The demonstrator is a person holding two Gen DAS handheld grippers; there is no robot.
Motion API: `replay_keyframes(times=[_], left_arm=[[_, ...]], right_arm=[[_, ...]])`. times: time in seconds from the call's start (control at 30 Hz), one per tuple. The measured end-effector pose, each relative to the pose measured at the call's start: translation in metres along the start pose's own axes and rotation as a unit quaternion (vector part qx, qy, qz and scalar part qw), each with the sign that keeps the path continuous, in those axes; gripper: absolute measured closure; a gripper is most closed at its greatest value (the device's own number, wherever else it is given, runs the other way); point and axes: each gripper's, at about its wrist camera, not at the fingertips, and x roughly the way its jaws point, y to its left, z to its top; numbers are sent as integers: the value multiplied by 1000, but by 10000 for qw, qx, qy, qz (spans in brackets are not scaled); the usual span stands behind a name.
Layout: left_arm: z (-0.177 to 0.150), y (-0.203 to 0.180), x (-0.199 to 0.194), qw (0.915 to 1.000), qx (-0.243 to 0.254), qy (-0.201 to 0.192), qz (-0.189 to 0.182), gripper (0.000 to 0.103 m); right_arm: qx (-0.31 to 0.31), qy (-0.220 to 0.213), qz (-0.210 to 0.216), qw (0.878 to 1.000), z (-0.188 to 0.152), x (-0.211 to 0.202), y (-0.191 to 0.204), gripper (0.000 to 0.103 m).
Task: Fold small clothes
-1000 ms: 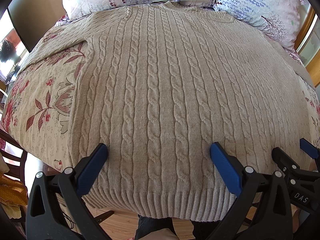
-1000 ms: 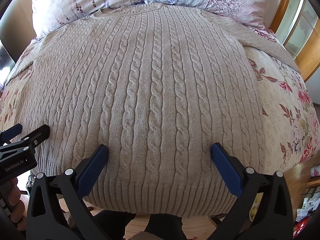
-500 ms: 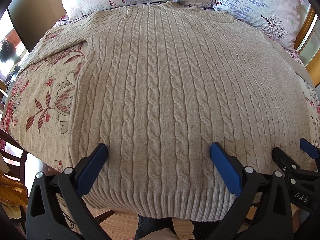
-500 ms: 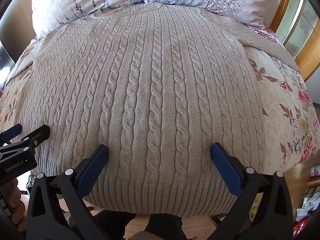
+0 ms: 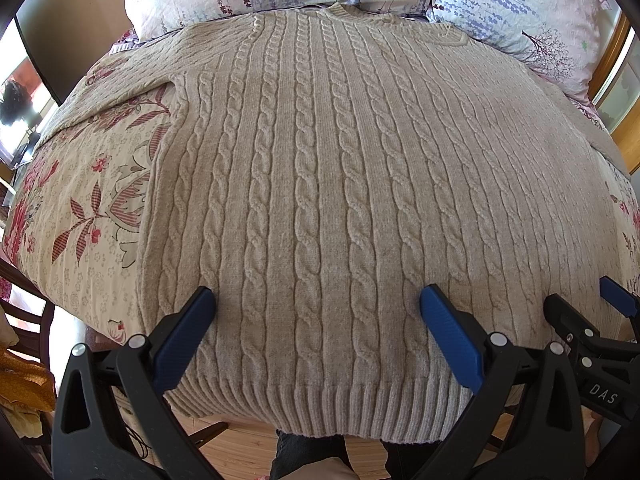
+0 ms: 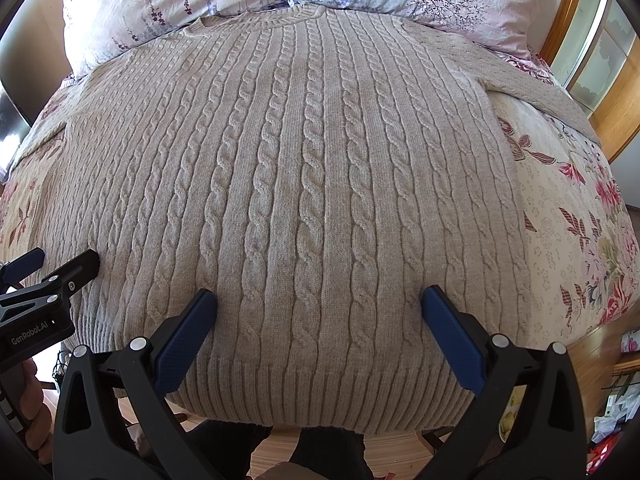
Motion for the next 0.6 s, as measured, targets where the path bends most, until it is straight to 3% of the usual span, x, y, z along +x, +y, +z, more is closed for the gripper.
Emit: replay_keyframes(times=[0.6], left_arm=[[0,0,0,10000,2,5,4,2]], right_arm=[[-55,-135,44,9999,-2,-3,-3,1]])
